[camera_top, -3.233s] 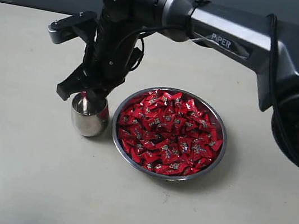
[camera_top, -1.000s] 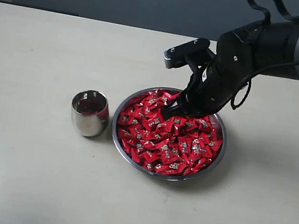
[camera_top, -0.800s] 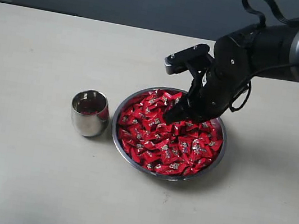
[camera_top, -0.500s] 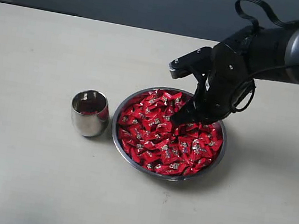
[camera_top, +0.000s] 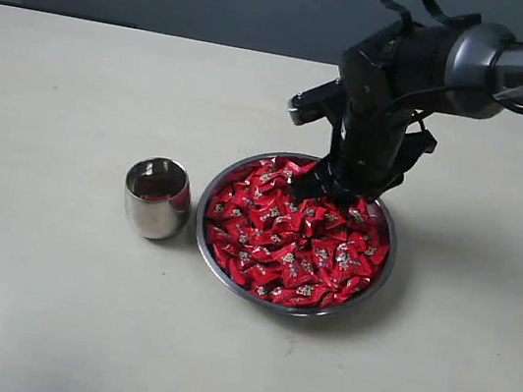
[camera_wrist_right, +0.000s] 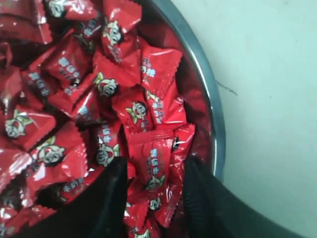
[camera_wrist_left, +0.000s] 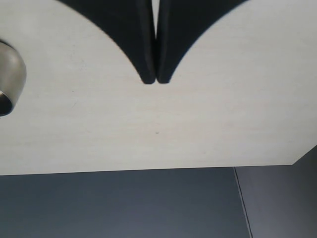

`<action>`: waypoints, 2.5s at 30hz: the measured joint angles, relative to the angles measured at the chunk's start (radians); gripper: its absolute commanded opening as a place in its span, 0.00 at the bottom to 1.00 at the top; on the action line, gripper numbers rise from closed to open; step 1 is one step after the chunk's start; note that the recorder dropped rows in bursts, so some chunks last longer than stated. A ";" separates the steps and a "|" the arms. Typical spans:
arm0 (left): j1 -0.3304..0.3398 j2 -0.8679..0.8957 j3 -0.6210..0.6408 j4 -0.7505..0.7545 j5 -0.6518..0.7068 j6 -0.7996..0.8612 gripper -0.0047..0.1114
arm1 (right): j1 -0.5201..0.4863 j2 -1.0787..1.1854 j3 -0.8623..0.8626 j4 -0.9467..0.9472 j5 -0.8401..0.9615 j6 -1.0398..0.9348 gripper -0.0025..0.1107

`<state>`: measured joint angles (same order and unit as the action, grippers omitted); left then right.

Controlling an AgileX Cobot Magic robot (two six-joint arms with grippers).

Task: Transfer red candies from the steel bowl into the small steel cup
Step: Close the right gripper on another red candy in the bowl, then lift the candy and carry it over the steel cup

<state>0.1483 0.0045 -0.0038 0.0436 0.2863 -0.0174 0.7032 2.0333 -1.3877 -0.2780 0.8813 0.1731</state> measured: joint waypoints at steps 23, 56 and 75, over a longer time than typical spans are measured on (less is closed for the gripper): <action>0.000 0.000 0.000 0.000 0.000 0.000 0.04 | 0.000 0.059 0.000 0.016 0.009 0.006 0.34; 0.000 0.000 0.000 0.000 0.000 0.000 0.04 | 0.000 0.079 -0.009 -0.017 0.011 0.008 0.01; 0.000 0.000 0.000 0.000 0.000 0.000 0.04 | 0.000 -0.149 -0.023 0.215 -0.109 -0.226 0.01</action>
<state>0.1483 0.0045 -0.0038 0.0436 0.2863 -0.0174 0.7032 1.8844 -1.4103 -0.0626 0.7719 -0.0526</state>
